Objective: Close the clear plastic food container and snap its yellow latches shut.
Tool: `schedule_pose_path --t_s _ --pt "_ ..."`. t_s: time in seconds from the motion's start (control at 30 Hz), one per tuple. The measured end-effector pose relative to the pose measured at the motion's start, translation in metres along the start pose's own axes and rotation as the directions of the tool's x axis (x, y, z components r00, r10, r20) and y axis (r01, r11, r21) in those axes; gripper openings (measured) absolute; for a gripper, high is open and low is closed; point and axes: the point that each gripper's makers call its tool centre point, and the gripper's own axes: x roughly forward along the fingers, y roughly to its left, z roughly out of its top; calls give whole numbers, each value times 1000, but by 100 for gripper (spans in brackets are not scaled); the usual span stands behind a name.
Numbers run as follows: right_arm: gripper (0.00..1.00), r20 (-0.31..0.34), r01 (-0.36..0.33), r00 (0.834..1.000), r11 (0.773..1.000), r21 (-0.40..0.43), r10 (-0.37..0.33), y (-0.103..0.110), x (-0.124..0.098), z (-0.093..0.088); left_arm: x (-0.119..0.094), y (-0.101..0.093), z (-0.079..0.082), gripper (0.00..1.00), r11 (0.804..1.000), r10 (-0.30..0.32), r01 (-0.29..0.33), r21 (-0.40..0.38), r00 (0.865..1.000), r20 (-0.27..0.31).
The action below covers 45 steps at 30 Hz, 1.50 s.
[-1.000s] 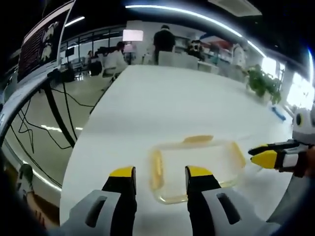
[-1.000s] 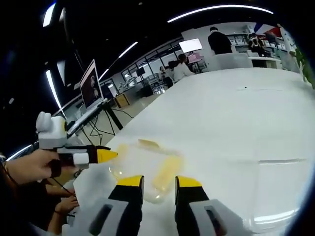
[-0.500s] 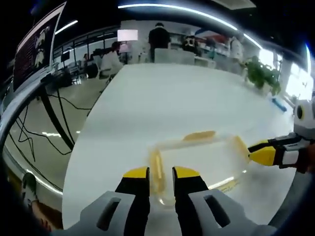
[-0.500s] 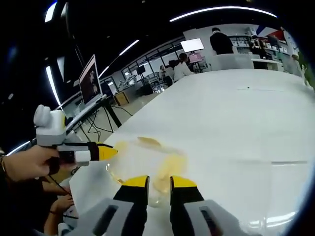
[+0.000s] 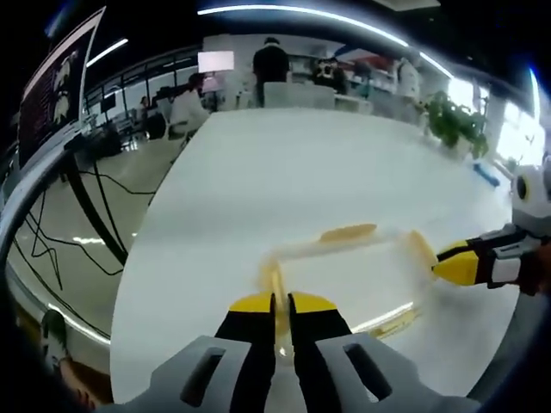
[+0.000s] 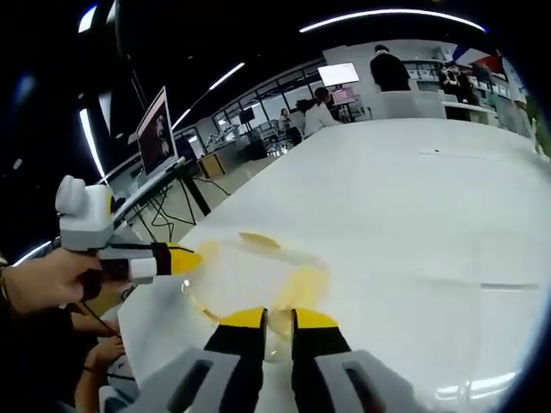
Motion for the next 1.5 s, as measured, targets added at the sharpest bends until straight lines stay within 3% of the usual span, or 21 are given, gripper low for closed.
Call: schedule_pose_path --t_s 0.73,1.03,1.37,1.5 --pt "2 -18 11 1000 1000 -2 -11 -5 -5 5 -9 -2 1 1 1000 10 -10 -3 1000 -11" --pt "2 -11 1 1000 1000 18 -1 -4 -14 15 -15 -7 11 2 1000 4 -4 7 1000 -10" --pt "2 25 -22 999 1000 22 22 7 -25 33 -35 -6 32 2 1000 24 -24 3 1000 17" --pt "2 32 -31 999 999 21 31 12 -28 35 -38 -5 33 1 999 43 -43 -2 999 14"
